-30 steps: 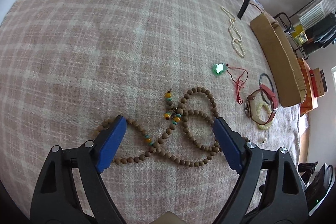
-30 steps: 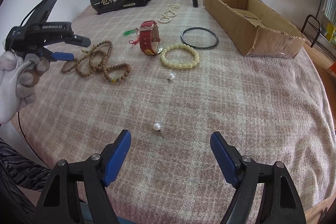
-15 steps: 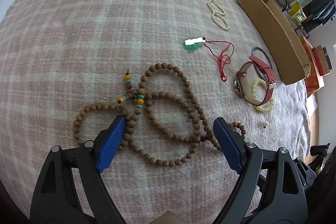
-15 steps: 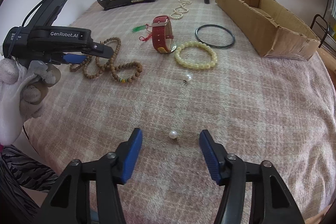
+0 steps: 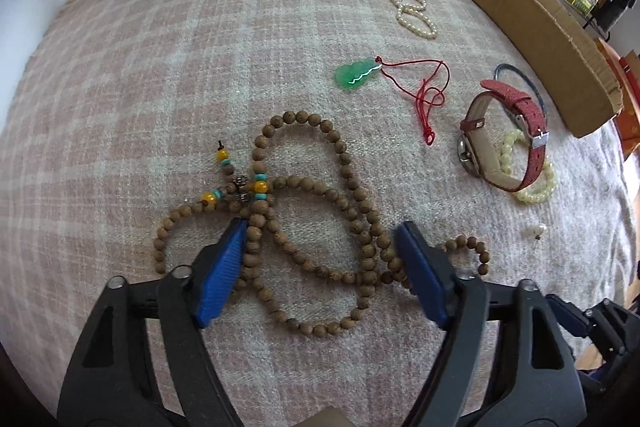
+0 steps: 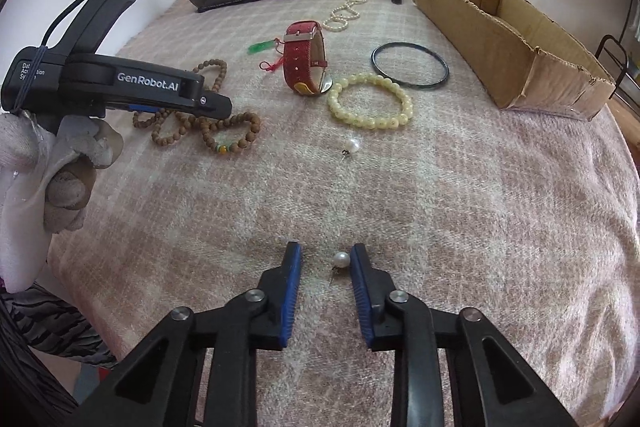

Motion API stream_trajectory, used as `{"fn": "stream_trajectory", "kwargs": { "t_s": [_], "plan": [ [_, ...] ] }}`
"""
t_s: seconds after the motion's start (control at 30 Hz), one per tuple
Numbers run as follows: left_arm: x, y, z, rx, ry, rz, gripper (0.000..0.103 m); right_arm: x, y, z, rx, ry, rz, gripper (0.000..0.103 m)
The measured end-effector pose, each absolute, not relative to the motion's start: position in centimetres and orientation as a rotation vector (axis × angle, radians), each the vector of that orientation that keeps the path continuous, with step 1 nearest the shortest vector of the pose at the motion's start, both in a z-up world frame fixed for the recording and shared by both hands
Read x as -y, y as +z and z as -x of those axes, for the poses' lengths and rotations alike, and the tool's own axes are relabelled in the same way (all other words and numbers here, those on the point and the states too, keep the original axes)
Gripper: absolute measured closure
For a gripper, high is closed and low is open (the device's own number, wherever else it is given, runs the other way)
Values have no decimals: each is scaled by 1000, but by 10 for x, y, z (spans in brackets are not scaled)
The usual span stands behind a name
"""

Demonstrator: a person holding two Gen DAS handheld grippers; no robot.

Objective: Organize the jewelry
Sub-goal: 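Close the left tool on the brown bead necklace while the right tool grasps the pearl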

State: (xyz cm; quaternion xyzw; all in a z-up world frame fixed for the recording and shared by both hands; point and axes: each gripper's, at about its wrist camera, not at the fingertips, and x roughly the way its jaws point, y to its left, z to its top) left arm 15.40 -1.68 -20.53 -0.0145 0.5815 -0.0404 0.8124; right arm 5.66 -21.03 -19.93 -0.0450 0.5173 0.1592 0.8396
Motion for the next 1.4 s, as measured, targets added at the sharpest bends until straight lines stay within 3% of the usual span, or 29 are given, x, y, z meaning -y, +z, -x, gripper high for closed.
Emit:
{"fn": "stream_trajectory", "kwargs": {
  "t_s": [0.03, 0.13, 0.2, 0.3, 0.93, 1.4],
  "plan": [
    [17, -204, -153, -1234, -88, 28, 33, 211, -199, -55, -1094, 336, 93, 84],
    [17, -201, -151, -1215, -92, 18, 56, 215, -199, -55, -1094, 337, 79, 89],
    [16, -199, -152, -1213, -94, 12, 79, 217, -199, -56, -1095, 340, 65, 91],
    [17, -199, -158, -1214, -98, 40, 90, 220, -199, -56, -1095, 342, 56, 95],
    [-15, -168, -146, -1141, -74, 122, 93, 233, -187, -49, -1065, 340, 18, 97],
    [-35, -109, -143, -1016, -90, 207, 93, 252, -139, -54, -977, 320, -2, 97]
  ]
}}
